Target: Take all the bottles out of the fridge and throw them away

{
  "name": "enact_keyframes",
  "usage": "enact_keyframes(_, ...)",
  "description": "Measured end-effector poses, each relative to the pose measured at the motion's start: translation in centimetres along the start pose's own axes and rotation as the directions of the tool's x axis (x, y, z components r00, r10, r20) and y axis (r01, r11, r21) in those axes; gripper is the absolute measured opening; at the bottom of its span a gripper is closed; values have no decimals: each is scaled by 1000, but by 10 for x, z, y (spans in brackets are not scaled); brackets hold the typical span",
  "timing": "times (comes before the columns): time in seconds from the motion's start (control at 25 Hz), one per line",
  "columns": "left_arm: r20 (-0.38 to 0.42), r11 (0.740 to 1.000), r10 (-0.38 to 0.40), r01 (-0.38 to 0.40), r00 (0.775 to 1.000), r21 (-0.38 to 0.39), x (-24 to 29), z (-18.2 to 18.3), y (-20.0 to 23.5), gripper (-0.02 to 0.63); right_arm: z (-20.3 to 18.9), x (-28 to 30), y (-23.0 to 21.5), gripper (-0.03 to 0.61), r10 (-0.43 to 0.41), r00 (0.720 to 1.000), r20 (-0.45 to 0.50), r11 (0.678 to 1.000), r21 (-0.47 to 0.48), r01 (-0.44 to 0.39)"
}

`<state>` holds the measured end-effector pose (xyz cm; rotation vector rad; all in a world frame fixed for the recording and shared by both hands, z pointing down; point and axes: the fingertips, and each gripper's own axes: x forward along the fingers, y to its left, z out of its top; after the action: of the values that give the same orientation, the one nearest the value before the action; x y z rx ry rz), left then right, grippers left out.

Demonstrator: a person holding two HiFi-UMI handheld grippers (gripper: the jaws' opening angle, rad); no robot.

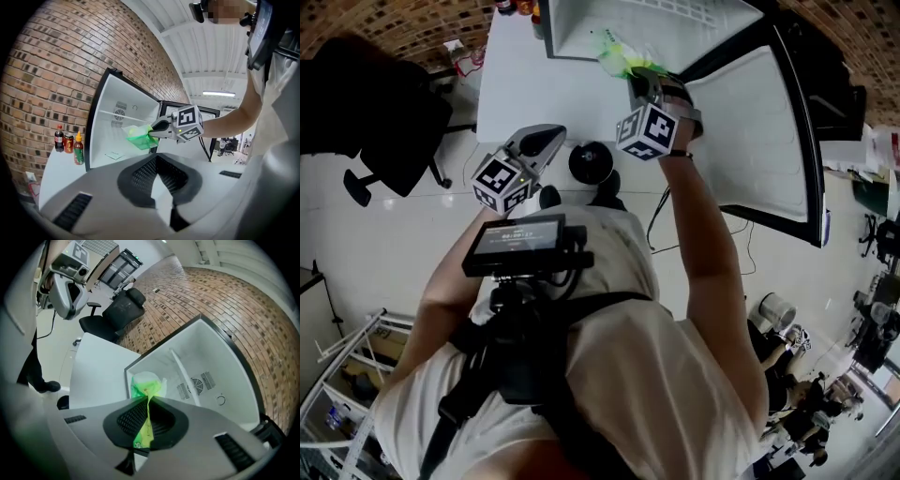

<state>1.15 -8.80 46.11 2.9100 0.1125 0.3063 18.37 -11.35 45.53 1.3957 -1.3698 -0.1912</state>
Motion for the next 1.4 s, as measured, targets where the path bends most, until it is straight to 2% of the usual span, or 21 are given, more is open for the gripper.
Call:
enact_keyframes(0.24,-15,999,-50,50,999,-7,-18,-6,12,11,15,-45,44,3,0,1000,30,987,160,-5)
enact_keyframes(0.4,-19,997,-73,73,997,-13,-16,-5,9,11,17,-74,72,3,26,998,65,954,295,-44)
enact_keyframes(0.52,-26,996,-94,93,995,-3,-11,-5,-3,11,15,-92,91,3,46,994,94,929,362,-77)
enact_keyframes(0.84,-47,998,-67,66,997,-22,11,-12,-32,11,-28,-114,161,3,200,972,120,904,359,-231)
enact_keyframes(1.08,-70,999,-31,29,997,-29,22,-21,-46,11,-40,-122,226,3,341,925,166,859,346,-378)
enact_keyframes(1.28,-88,999,8,-11,996,-30,14,-27,-46,11,-46,-117,263,3,448,877,172,805,348,-480)
enact_keyframes(1.4,-92,999,32,-36,995,-37,9,-29,-47,11,-54,-107,285,3,499,851,162,791,316,-524)
